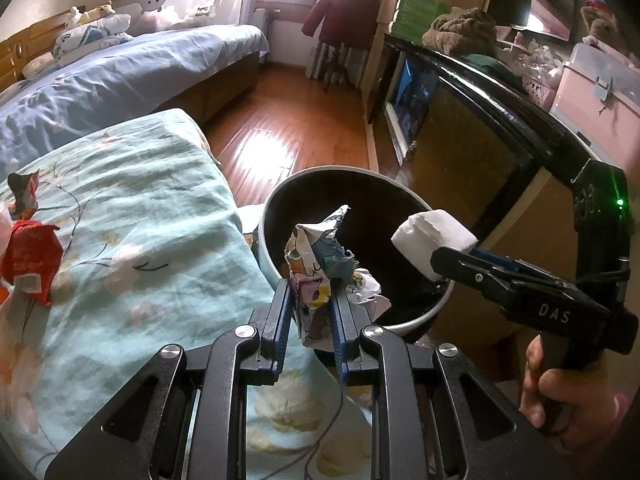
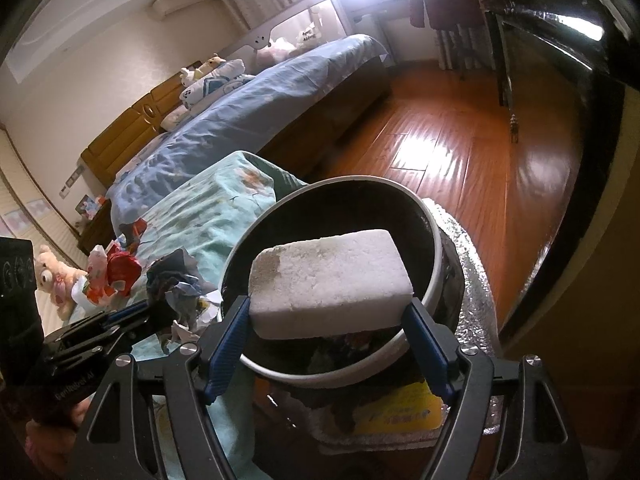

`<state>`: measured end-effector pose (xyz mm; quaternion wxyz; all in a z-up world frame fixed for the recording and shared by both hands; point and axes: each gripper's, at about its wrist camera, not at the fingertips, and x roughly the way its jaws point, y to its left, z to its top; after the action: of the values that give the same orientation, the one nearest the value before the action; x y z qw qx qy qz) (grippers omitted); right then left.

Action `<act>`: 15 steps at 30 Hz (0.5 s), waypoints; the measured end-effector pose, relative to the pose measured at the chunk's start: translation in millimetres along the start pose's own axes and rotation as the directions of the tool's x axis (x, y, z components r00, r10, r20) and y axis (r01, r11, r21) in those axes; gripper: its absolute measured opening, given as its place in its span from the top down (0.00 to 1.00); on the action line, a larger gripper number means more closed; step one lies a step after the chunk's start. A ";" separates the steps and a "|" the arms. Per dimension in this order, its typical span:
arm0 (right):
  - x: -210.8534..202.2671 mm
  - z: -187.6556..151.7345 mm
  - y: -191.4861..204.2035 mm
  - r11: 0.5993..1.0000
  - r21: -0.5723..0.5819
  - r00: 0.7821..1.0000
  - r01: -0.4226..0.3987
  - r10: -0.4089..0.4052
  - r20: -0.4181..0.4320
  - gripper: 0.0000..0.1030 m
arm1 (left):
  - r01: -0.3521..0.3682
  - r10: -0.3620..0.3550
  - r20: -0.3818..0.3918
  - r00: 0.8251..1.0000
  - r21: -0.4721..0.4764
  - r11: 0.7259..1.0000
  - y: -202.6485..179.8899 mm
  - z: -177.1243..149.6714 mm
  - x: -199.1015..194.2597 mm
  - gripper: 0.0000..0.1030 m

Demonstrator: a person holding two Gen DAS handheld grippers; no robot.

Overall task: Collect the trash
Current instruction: 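Carry the wrapper and foam block over the bin with both tools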

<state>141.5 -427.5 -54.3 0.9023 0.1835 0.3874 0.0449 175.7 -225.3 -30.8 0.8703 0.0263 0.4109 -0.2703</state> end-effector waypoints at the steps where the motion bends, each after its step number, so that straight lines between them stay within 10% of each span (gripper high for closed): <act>1: 1.2 1.5 -0.9 1.000 -0.001 1.000 0.002 -0.002 -0.001 0.24 | -0.001 0.001 -0.001 1.000 0.003 1.000 -0.6 1.5 1.9 0.84; 15: 13.6 15.1 -4.2 1.000 -0.014 1.000 0.023 -0.023 -0.013 0.24 | -0.008 0.009 -0.016 1.000 0.018 1.000 -2.3 17.1 19.4 0.84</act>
<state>161.5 -432.9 -55.6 0.9015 0.1727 0.3950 0.0383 196.6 -240.6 -33.2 0.8678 0.0378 0.4154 -0.2700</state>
